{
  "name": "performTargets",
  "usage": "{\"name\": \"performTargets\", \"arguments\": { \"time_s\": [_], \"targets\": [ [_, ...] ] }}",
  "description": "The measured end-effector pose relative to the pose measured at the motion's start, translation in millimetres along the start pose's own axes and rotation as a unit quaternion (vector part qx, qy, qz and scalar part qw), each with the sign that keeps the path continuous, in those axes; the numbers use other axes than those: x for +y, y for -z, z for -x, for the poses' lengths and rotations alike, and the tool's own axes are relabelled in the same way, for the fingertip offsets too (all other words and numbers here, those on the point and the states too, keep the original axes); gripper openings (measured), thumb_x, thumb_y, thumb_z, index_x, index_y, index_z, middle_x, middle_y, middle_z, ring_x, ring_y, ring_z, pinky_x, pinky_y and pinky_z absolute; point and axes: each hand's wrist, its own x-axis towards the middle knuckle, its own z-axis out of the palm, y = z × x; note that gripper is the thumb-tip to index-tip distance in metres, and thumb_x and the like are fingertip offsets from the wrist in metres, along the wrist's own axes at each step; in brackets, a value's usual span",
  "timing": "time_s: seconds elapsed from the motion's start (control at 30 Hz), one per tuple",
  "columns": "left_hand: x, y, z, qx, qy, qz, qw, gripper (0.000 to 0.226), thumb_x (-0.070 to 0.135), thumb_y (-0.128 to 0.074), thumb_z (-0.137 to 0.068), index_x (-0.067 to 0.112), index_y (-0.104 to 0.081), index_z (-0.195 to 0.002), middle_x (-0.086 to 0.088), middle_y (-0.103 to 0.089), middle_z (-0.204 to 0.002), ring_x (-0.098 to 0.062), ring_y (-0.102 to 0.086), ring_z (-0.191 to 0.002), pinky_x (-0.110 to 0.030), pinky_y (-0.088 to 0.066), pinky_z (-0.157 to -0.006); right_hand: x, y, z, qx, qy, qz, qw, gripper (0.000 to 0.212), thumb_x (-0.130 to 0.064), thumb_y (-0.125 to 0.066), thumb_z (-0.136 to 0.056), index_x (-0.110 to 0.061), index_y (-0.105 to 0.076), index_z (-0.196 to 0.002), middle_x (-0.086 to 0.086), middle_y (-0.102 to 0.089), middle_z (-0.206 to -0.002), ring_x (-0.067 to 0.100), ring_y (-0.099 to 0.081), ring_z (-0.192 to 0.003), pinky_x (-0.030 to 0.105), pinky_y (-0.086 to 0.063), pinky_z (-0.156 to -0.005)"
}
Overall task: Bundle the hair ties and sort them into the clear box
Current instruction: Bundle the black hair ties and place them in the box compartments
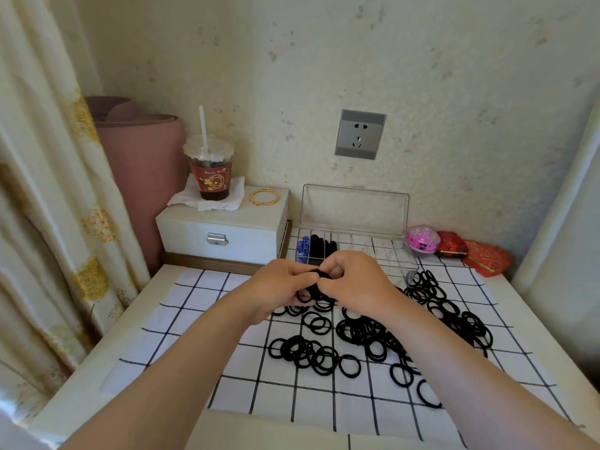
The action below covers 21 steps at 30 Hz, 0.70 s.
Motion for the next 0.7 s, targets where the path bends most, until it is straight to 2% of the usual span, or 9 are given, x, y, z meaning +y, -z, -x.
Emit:
{"name": "performTargets", "arguments": {
  "time_s": [0.1, 0.17, 0.27, 0.33, 0.4, 0.47, 0.6, 0.7],
  "targets": [
    [-0.6, 3.3, -2.5, 0.018, -0.008, -0.034, 0.999, 0.021, 0.019, -0.059, -0.097, 0.026, -0.077, -0.107, -0.008, -0.073, -0.106, -0.018, -0.063, -0.091, -0.045, -0.054, -0.097, -0.4, 8.0, 1.2, -0.074, -0.046, -0.117, 0.989, 0.019, -0.025, -0.073, -0.087, -0.021, -0.067, -0.105, 0.002, -0.069, -0.08, 0.014, -0.062, -0.055, 0.028, -0.051, -0.049],
    [1.3, 4.3, -2.7, 0.012, -0.006, -0.027, 1.0, 0.021, 0.021, -0.06, -0.097, 0.026, -0.076, -0.109, -0.005, -0.072, -0.111, -0.02, -0.064, -0.096, -0.043, -0.055, -0.095, -0.4, 13.3, 1.2, -0.078, -0.063, -0.171, 0.98, 0.027, -0.026, -0.076, -0.087, -0.019, -0.065, -0.11, 0.005, -0.069, -0.09, 0.014, -0.063, -0.059, 0.029, -0.052, -0.05],
    [4.1, 3.5, -0.9, -0.018, -0.01, 0.026, 0.999, 0.021, 0.022, -0.064, -0.095, 0.023, -0.075, -0.113, -0.002, -0.07, -0.119, -0.028, -0.063, -0.112, -0.036, -0.057, -0.09, 1.4, 18.4, 0.4, -0.089, -0.101, -0.215, 0.967, 0.043, -0.03, -0.079, -0.084, -0.019, -0.061, -0.122, 0.005, -0.067, -0.111, 0.017, -0.069, -0.077, 0.029, -0.056, -0.059],
    [5.1, 2.7, -0.3, -0.021, -0.018, 0.029, 0.999, 0.023, 0.023, -0.068, -0.092, 0.024, -0.073, -0.114, -0.001, -0.071, -0.116, -0.027, -0.066, -0.108, -0.035, -0.058, -0.088, 1.5, 19.4, 1.2, -0.144, -0.125, -0.259, 0.947, 0.044, -0.029, -0.077, -0.085, -0.012, -0.064, -0.124, 0.007, -0.069, -0.117, 0.021, -0.07, -0.085, 0.033, -0.06, -0.067],
    [6.3, 2.1, -0.1, 0.004, -0.011, 0.025, 1.0, 0.027, 0.023, -0.073, -0.087, 0.022, -0.07, -0.114, -0.004, -0.07, -0.104, -0.02, -0.068, -0.087, -0.031, -0.06, -0.079, 1.5, 18.7, 2.0, -0.161, -0.137, -0.29, 0.933, 0.039, -0.025, -0.077, -0.085, -0.007, -0.069, -0.119, 0.014, -0.071, -0.116, 0.023, -0.069, -0.083, 0.035, -0.061, -0.07],
    [8.2, 1.9, 0.8, 0.017, 0.008, 0.068, 0.997, 0.023, 0.019, -0.073, -0.087, 0.013, -0.067, -0.109, -0.008, -0.066, -0.093, -0.013, -0.063, -0.074, -0.027, -0.058, -0.071, 2.6, 17.9, 0.9, -0.137, -0.145, -0.304, 0.932, 0.035, -0.02, -0.079, -0.084, -0.004, -0.071, -0.113, 0.019, -0.071, -0.112, 0.025, -0.069, -0.083, 0.036, -0.062, -0.072],
    [12.5, 5.8, 4.2, -0.025, 0.037, 0.13, 0.991, 0.021, 0.019, -0.067, -0.091, 0.008, -0.069, -0.109, -0.006, -0.073, -0.093, -0.014, -0.069, -0.086, -0.03, -0.059, -0.083, 5.4, 16.7, -1.3, -0.107, -0.148, -0.329, 0.926, 0.022, -0.016, -0.078, -0.085, -0.008, -0.073, -0.105, 0.017, -0.076, -0.101, 0.026, -0.072, -0.081, 0.039, -0.063, -0.076],
    [12.0, 8.6, 4.5, 0.006, 0.048, 0.111, 0.993, 0.017, 0.009, -0.066, -0.091, 0.009, -0.07, -0.107, -0.008, -0.075, -0.094, -0.016, -0.073, -0.084, -0.026, -0.06, -0.077, 7.1, 17.3, -3.4, -0.08, -0.153, -0.351, 0.92, 0.022, -0.015, -0.078, -0.084, -0.008, -0.072, -0.104, 0.014, -0.077, -0.093, 0.024, -0.073, -0.075, 0.036, -0.062, -0.07]
  ]
}}
